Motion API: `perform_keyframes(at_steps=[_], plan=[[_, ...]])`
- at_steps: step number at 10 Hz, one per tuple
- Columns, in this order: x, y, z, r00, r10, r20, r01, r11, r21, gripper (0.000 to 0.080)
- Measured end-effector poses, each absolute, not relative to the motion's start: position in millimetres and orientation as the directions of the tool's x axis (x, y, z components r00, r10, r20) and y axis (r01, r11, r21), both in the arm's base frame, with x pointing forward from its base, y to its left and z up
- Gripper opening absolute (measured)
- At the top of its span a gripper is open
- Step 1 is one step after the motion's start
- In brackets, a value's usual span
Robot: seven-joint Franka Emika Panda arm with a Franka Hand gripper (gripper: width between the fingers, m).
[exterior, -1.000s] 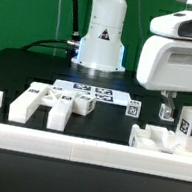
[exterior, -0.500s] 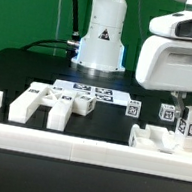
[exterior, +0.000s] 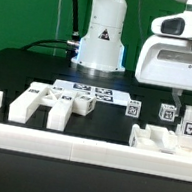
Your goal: Assemble chair
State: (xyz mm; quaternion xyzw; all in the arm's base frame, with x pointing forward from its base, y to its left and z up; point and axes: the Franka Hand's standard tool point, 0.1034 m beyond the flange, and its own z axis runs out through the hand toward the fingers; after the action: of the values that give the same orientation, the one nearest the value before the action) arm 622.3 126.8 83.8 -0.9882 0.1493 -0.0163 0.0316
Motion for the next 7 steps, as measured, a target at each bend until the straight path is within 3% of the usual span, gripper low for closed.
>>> perform_keyframes(at_steps=[3, 7], plan=[[621.3, 125.0, 81.5, 0.782, -0.623, -0.005, -0.621, -0.779, -0.087, 0.0291], [623.8, 122.4, 81.0, 0.534, -0.844, -0.058, -0.844, -0.527, -0.103, 0.0291]])
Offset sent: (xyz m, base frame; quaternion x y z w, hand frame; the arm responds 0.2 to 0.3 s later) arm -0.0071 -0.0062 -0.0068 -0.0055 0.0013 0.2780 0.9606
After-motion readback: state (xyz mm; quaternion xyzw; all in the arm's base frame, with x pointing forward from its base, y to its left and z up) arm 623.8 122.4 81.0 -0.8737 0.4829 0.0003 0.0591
